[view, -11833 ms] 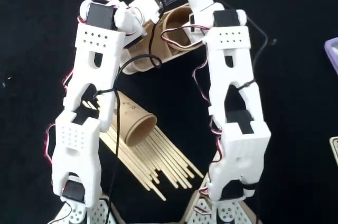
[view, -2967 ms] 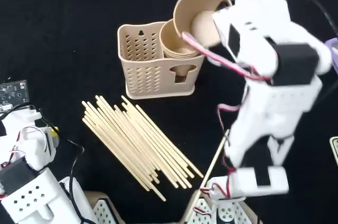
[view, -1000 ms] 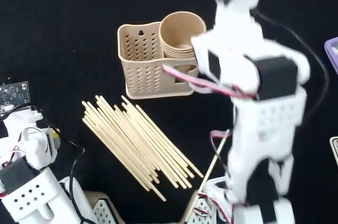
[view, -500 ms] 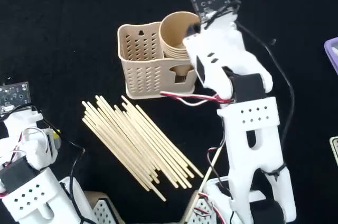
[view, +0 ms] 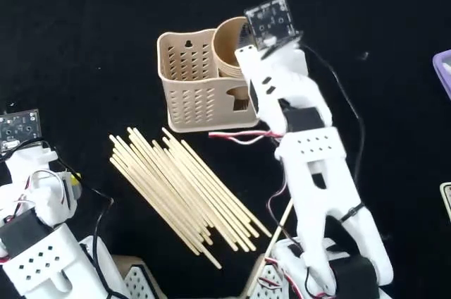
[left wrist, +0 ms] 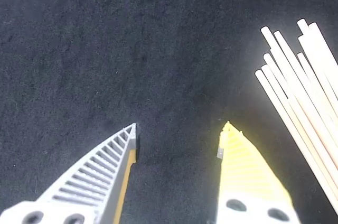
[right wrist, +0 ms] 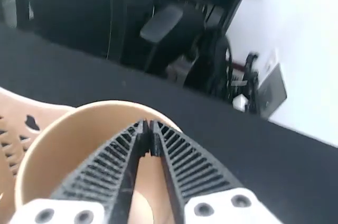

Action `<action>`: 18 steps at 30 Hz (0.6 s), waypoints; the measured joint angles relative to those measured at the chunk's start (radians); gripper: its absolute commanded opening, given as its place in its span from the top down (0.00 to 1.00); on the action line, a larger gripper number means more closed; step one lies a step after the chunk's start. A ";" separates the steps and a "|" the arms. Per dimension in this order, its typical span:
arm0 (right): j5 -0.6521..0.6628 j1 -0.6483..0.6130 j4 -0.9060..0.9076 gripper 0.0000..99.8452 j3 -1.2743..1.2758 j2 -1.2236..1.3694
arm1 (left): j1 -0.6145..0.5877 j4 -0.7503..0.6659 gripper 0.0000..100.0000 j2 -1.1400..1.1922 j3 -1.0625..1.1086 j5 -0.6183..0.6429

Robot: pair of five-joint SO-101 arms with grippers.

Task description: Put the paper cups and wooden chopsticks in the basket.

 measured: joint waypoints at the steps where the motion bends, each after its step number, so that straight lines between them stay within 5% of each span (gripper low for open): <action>1: -0.002 0.002 -0.037 0.99 0.021 0.000 | 0.000 0.000 0.75 0.000 0.000 0.000; 7: 0.002 0.009 -0.084 0.99 0.048 -0.097 | 0.000 0.000 0.75 0.000 0.000 0.000; 13: 0.002 0.008 0.110 0.98 -0.117 -0.385 | 0.000 0.000 0.75 0.000 0.000 0.000; 18: 0.002 0.002 0.427 0.79 -0.166 -0.635 | 0.000 0.000 0.75 0.000 0.000 0.000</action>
